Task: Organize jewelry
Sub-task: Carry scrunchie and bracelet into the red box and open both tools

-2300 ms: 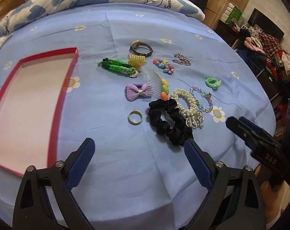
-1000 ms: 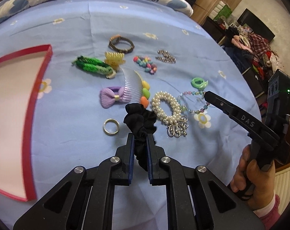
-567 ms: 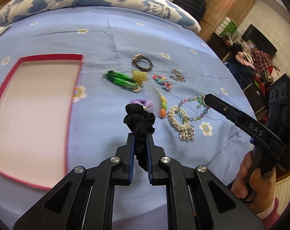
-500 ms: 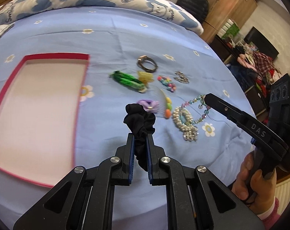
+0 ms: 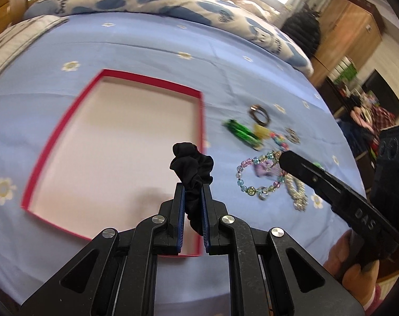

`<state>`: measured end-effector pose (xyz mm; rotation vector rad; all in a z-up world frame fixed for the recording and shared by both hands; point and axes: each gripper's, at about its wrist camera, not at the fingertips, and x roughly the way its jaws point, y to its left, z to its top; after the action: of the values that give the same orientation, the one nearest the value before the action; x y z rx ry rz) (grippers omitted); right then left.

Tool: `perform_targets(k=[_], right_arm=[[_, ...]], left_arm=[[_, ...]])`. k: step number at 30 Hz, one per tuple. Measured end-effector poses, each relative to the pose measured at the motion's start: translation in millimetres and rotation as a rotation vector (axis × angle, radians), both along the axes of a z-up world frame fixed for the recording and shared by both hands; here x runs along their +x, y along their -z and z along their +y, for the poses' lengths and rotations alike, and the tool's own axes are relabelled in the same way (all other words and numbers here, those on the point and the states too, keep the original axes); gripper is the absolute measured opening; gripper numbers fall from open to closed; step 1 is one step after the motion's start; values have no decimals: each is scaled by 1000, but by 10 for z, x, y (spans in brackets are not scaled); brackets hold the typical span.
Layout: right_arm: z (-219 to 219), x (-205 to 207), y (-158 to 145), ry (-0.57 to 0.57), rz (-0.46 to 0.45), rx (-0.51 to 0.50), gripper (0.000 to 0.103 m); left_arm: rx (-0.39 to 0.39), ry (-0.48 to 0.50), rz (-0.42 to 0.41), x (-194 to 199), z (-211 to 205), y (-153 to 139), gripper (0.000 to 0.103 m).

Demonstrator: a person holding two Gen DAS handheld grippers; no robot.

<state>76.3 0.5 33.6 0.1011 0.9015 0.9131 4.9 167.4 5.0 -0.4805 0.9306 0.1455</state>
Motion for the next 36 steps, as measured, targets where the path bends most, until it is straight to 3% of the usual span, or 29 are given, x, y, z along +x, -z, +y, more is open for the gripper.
perform_targets(k=[7,14,24,36], right_arm=[[537,-189,39,-113,24,39,7],[855,-332,328,-175,102,24,7],[848,-262,728,-179,170,-101,7],[711,-154,817,-162,103,-261,7]], left_arm=[[8,-95,20,-144,407,72,9],[-12,-146,56,-204,676,269,10],[-26,-152,110,-154,711,465,10],[-27,-120,167,-115,653,602,11]])
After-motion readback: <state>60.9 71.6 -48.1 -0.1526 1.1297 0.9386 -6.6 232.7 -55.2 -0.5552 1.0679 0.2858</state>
